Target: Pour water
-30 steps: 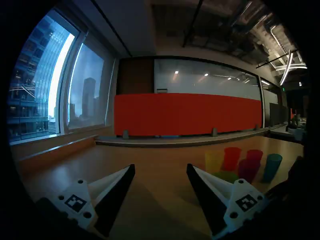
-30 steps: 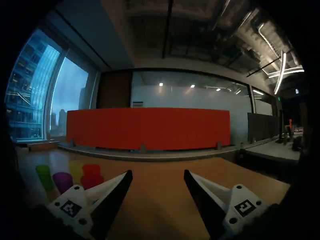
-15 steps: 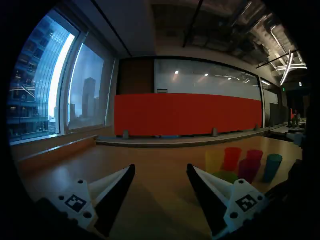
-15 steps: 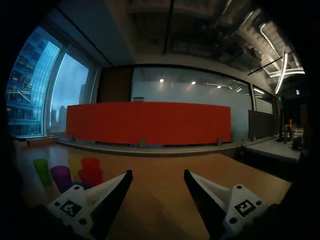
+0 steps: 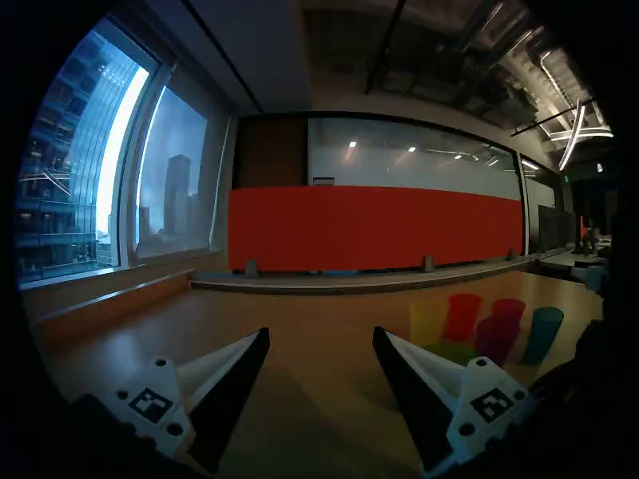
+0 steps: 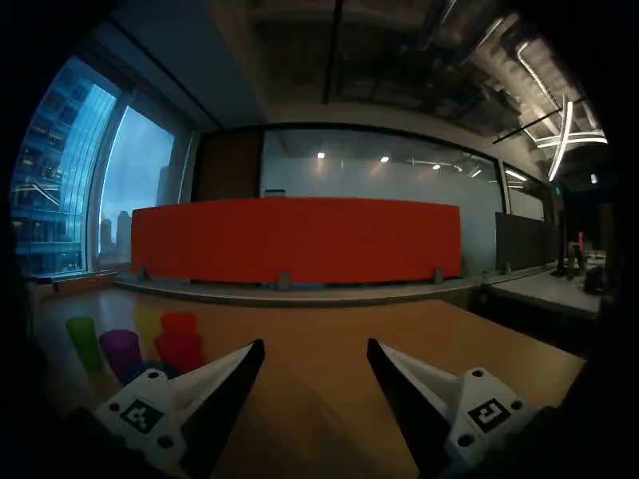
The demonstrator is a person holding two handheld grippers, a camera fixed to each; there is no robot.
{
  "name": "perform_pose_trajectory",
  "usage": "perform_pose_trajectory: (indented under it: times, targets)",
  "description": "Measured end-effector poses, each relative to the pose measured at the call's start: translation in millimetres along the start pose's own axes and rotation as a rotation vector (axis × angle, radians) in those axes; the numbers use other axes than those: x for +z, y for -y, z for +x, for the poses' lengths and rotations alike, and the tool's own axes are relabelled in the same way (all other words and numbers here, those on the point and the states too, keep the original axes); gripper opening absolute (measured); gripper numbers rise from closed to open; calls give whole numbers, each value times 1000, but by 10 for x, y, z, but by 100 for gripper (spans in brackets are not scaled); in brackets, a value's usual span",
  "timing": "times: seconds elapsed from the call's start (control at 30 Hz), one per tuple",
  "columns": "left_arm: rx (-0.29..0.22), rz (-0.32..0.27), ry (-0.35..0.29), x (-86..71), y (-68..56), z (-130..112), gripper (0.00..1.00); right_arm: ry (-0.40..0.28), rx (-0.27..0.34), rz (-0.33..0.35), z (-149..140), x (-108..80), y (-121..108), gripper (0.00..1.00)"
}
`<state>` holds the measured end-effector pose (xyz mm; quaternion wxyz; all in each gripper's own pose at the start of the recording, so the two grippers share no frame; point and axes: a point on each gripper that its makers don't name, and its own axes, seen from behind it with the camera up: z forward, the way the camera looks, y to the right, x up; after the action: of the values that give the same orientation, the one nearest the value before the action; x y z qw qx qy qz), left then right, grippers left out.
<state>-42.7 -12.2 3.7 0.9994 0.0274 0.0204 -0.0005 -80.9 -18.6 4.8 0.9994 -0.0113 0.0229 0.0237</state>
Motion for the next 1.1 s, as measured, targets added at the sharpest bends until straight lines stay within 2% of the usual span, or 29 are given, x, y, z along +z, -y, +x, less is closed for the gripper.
perform_pose_trajectory:
  times: [1.1]
  targets:
    - [0, 0, 0, -5, -6, -1, 96, 3, 1, 8, -9, -1, 16, 100]
